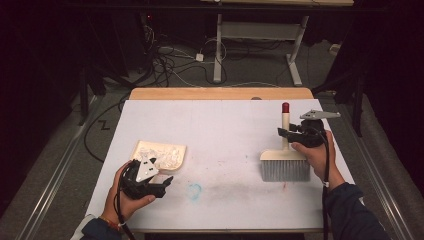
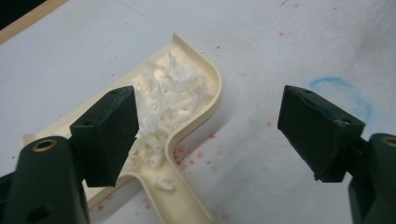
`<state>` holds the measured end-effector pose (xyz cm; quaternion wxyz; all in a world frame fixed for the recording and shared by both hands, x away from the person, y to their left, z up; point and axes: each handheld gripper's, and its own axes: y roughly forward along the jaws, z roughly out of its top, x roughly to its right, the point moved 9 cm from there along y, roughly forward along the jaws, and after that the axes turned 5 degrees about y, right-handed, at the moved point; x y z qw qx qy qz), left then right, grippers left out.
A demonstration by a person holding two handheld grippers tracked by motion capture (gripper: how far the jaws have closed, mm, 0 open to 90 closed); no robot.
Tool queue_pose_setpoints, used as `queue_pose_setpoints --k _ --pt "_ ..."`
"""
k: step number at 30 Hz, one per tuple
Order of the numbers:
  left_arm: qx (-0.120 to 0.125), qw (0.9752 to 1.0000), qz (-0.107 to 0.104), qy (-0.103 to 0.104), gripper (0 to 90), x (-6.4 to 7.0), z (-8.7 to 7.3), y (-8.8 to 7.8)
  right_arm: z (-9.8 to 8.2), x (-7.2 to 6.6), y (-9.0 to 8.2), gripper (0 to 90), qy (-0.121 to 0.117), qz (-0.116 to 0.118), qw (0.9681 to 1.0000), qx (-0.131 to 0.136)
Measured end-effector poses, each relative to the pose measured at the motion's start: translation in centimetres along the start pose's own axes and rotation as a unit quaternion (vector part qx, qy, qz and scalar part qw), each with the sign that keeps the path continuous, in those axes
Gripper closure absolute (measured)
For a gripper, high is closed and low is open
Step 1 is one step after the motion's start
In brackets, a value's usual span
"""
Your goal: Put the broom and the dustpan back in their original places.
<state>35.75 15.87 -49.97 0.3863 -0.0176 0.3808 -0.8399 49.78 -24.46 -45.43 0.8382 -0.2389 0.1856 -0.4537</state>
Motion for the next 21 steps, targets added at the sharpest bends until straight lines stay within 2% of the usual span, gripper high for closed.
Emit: queue_pose_setpoints --k 3,6,10,12,15,17,21 --pt "-0.004 1.0000 -0.008 -0.001 20.1 0.5 -0.2 0.4 0.1 0.2 0.3 57.1 0.003 -0.005 1.0000 0.004" --pt "0.001 0.9999 -0.012 0.003 20.1 0.9 -0.1 0.7 0.6 0.8 0.5 53.8 0.001 -0.029 0.9994 0.018" --pt "-0.005 0.9998 -0.008 0.020 19.9 1.1 -0.2 1.0 1.4 1.1 0.4 50.3 0.003 -0.043 0.9982 0.041" --pt "-0.009 0.9998 -0.009 0.018 19.2 1.3 -0.3 1.1 1.7 0.8 0.4 47.8 0.000 -0.041 0.9979 0.050" --pt "0.004 0.9998 0.005 0.020 19.6 1.2 -0.1 0.8 2.0 0.5 0.3 45.9 -0.009 -0.044 0.9973 0.058" --pt "0.013 0.9998 0.007 0.014 20.1 1.1 0.0 0.6 2.2 0.2 0.1 45.1 -0.014 -0.045 0.9968 0.065" --pt "0.012 0.9998 0.008 0.012 19.5 1.0 -0.1 0.8 2.7 -0.7 -0.5 41.2 -0.036 -0.048 0.9948 0.082"
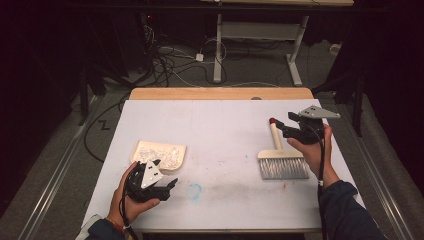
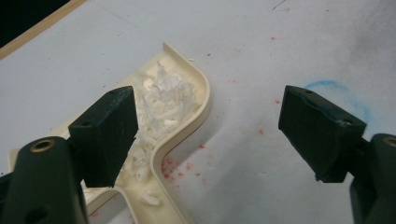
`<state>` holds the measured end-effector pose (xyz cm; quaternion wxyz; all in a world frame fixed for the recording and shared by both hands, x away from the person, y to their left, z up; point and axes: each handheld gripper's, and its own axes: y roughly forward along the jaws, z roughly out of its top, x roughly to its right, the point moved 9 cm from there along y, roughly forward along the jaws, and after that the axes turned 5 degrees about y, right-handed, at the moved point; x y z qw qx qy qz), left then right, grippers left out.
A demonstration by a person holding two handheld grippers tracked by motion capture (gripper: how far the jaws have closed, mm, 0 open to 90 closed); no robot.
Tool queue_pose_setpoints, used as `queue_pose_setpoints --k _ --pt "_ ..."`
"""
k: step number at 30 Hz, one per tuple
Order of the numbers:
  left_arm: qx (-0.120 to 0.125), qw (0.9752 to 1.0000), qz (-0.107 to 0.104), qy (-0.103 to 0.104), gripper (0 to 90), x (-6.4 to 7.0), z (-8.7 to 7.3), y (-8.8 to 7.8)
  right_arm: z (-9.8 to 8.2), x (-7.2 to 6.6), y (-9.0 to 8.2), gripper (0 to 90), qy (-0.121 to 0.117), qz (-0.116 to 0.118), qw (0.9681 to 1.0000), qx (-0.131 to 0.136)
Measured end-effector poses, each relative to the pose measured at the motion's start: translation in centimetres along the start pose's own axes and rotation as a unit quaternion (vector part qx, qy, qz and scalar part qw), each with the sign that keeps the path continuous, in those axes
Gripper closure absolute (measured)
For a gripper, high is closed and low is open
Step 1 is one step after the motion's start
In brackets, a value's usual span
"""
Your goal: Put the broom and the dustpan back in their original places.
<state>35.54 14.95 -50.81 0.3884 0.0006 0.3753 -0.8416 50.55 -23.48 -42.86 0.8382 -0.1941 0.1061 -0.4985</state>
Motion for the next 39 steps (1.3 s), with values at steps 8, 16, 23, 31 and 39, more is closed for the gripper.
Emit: queue_pose_setpoints --k 8,16,23,31,39 --pt "0.000 0.9999 0.005 0.009 19.5 0.1 0.0 0.3 0.6 -1.5 -1.2 34.6 -0.031 0.003 0.9993 0.019" --pt "-0.001 0.9999 -0.006 0.010 19.3 0.3 -0.1 0.4 0.9 -1.1 -2.0 25.0 -0.021 -0.026 0.9987 0.039" --pt "0.001 0.9999 -0.006 0.009 19.2 0.5 0.0 0.6 1.1 -1.5 -2.4 19.3 -0.019 -0.031 0.9979 0.053" --pt "-0.001 0.9999 -0.005 0.009 19.6 0.6 0.0 0.7 1.3 -3.1 -3.7 19.7 -0.040 -0.014 0.9972 0.061" --pt "-0.003 0.9999 -0.006 0.014 19.2 0.7 -0.1 0.7 1.2 -4.4 -4.7 20.4 -0.064 -0.016 0.9957 0.065"
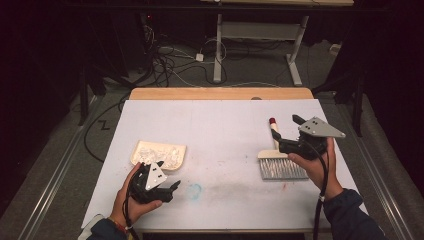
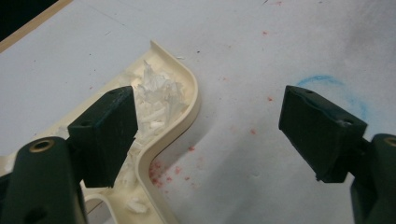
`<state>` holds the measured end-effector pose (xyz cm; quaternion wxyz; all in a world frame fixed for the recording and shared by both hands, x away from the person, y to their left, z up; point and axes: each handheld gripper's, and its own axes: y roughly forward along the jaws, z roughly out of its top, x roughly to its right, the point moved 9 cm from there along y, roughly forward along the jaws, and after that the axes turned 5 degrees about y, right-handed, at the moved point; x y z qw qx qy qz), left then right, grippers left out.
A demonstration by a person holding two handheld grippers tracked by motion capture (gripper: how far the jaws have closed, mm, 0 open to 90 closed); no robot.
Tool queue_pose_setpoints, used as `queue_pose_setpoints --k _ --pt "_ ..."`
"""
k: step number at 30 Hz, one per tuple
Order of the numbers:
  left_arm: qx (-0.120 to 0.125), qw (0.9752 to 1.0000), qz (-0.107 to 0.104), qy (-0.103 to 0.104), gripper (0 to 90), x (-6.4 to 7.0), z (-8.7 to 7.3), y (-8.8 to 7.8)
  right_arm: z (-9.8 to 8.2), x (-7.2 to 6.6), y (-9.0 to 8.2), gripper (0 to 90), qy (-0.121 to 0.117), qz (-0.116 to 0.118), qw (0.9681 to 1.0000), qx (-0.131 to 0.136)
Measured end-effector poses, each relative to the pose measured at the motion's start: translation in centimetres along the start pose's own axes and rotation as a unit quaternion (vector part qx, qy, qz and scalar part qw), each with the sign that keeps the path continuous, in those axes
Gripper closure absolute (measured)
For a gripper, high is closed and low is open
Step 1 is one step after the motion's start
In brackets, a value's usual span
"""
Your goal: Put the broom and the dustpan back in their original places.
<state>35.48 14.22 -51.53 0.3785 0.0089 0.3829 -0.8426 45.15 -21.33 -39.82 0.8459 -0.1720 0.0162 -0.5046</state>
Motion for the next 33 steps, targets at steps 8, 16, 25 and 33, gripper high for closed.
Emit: queue_pose_setpoints --k 8,16,25,33 --pt "-0.001 1.0000 0.001 0.002 19.3 0.1 0.0 -0.1 -0.2 -1.9 -1.1 20.6 -0.020 0.016 0.9997 -0.001" --pt "0.002 1.0000 0.000 0.007 19.2 0.3 0.2 -0.1 -1.0 -3.2 -2.6 20.7 -0.036 0.025 0.9990 -0.006" --pt "0.000 0.9999 0.000 0.011 19.2 0.4 0.3 -0.1 -1.7 -3.0 -3.7 21.3 -0.040 0.017 0.9991 -0.004" --pt "0.000 0.9999 -0.001 0.011 19.2 0.4 0.4 0.0 -2.5 -2.9 -4.6 21.0 -0.043 0.023 0.9988 -0.006"
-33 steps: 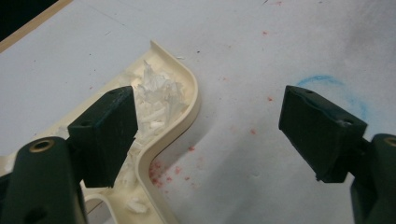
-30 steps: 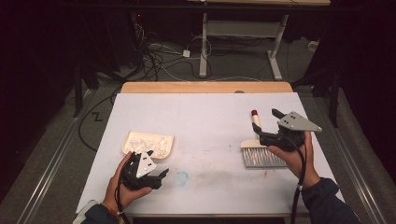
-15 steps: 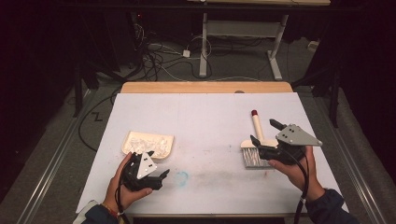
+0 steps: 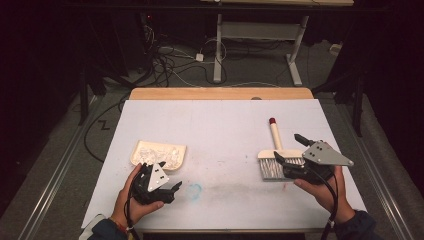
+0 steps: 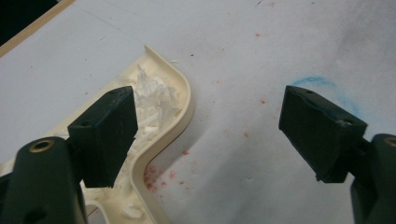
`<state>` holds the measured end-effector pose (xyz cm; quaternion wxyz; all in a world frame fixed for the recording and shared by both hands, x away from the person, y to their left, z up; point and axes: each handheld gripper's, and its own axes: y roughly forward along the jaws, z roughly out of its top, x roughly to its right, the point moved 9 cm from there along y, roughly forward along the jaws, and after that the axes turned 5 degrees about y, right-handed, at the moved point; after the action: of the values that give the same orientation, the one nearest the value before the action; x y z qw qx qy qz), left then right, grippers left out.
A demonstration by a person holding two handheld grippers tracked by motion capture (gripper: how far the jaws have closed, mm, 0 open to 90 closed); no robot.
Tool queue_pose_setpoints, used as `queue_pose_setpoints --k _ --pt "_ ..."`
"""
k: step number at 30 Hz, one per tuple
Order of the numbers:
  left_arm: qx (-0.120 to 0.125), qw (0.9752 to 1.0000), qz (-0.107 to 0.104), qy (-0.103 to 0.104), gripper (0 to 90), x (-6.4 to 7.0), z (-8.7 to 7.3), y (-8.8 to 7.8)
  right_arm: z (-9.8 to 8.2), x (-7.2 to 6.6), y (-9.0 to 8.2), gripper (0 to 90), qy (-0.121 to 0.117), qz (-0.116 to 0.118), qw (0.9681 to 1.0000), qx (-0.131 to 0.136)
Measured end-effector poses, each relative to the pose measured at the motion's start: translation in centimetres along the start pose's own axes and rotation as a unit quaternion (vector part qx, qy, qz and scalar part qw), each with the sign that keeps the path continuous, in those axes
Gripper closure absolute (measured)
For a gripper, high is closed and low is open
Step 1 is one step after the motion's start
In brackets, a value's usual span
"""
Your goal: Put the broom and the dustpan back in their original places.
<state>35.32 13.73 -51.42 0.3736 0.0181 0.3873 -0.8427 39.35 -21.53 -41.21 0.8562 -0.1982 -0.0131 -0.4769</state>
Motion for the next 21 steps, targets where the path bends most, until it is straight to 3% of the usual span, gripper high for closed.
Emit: queue_pose_setpoints --k 21 --pt "0.006 0.9999 0.005 0.009 18.8 0.0 0.5 0.1 -4.0 0.2 -1.4 20.8 -0.005 -0.002 0.9994 -0.034"
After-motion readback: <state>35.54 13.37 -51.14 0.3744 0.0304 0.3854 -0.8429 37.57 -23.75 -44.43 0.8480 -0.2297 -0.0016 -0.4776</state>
